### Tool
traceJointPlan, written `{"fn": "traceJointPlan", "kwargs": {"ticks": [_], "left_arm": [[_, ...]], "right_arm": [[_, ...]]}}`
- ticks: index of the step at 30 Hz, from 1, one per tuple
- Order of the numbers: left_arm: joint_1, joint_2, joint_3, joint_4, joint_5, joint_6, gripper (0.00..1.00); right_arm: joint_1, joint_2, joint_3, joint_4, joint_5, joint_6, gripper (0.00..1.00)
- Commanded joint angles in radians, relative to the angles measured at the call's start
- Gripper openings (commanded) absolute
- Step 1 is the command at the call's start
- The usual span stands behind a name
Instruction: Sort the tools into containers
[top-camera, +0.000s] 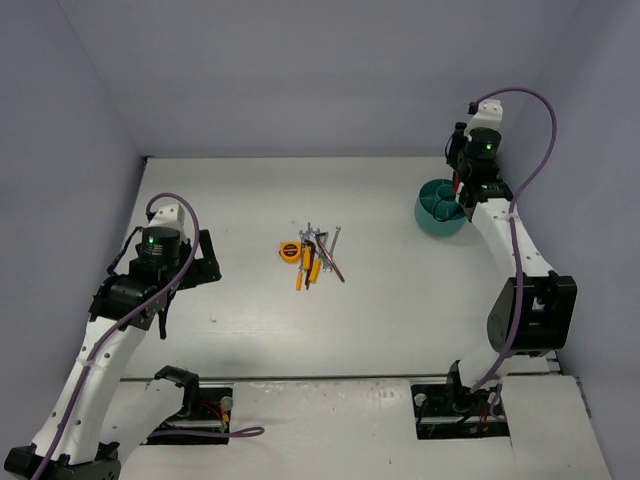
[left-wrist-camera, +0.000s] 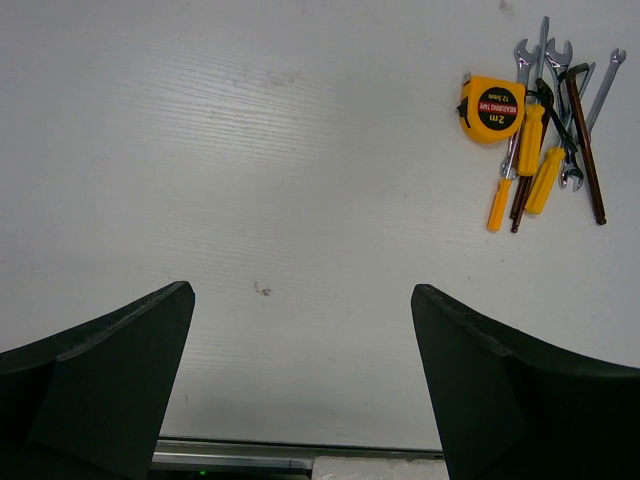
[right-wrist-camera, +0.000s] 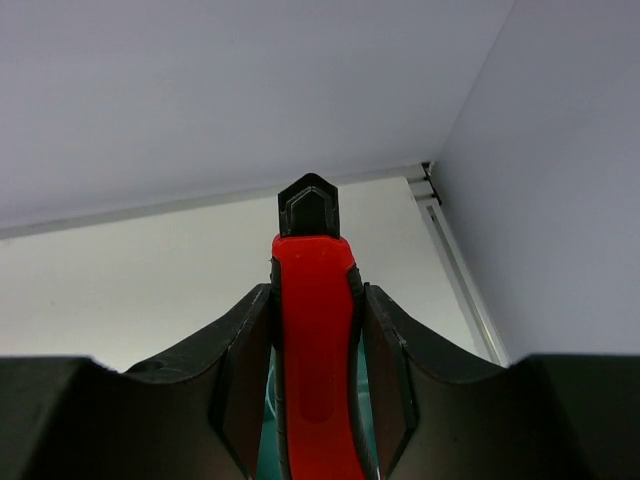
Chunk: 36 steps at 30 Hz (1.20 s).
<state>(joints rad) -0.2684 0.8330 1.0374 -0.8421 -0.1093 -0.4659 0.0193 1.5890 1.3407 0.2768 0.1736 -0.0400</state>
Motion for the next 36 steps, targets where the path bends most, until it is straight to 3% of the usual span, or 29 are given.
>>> {"fn": "traceJointPlan", "kwargs": {"ticks": [1,15,36], "left_arm": [[-0.003,-0.001,0.024,0.024,-0.019,0.003,0.88],[-0.003,-0.003,-0.003,0.046,-0.038,0.006,0.88],[-0.003,-0.004,-0.023,0.065,-0.051,0.004,0.88]], "right_arm": [[-0.050,0.014,0.004,0.283,-0.095,0.032,0.00],[-0.084,0.165,0.032,0.399,-0.227,0.027,0.00],[-0.087,0.269,0.005,0.508,-0.263,0.026,0.00]]}}
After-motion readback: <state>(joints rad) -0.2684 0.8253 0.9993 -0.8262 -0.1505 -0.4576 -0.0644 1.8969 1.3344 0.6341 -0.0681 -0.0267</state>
